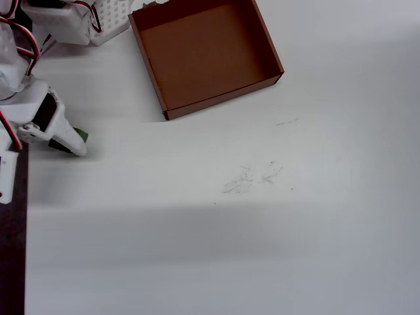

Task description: Grasp a green cube and put it in a box.

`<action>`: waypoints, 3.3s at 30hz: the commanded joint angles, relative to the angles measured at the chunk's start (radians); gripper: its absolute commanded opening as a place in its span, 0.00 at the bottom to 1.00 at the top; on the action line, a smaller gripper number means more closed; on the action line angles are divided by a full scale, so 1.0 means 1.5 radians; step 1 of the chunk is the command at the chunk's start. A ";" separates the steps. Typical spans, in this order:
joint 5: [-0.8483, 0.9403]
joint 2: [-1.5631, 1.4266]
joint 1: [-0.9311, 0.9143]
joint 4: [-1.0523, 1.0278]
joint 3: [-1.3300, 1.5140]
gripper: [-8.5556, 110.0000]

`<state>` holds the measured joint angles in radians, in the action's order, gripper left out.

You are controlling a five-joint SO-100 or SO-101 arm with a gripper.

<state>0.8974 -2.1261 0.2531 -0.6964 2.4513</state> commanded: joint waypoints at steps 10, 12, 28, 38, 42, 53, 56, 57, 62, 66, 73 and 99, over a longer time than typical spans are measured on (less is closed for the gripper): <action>-0.015 0.013 0.014 0.043 0.044 0.34; -0.021 0.013 0.016 0.043 0.044 0.33; -0.059 0.076 0.024 0.064 0.016 0.28; -0.085 0.096 0.021 0.047 -0.042 0.24; -0.089 0.114 0.024 0.050 -0.054 0.23; -0.093 0.150 0.032 0.072 -0.056 0.25; -0.094 0.147 0.032 0.070 -0.054 0.24; -0.094 0.146 0.032 0.066 -0.055 0.23; -0.094 0.140 0.032 0.057 -0.058 0.20; -0.095 0.136 0.032 0.043 -0.069 0.19; -0.095 0.107 0.032 -0.085 -0.162 0.18; -0.166 0.191 0.323 -0.291 -0.510 0.20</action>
<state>0.6627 -1.8423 0.6918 -1.1397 1.7579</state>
